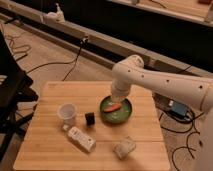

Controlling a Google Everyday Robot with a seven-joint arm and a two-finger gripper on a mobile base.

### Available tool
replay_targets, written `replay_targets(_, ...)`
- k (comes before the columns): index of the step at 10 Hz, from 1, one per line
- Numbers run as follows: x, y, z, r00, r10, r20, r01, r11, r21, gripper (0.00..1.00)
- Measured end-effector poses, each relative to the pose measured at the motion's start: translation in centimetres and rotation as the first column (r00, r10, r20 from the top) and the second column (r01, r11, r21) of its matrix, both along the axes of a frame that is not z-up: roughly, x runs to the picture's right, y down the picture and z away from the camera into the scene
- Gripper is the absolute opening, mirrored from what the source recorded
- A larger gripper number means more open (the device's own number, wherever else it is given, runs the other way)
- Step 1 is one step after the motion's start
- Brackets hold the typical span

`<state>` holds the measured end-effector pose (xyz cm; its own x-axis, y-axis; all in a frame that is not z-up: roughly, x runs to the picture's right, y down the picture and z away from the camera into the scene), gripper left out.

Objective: Knock the eraser over

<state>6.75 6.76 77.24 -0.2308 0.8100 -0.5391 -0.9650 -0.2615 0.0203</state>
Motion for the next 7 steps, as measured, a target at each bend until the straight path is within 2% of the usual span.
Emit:
replay_targets(4,-3.4,4.8,-0.3,0.991,-0.087,0.097,0.096,0.9915,-0.088,0.00)
replay_targets(7,-6.2,8.0,-1.3,0.970,-0.152,0.192,0.184,0.9694,-0.163,0.00)
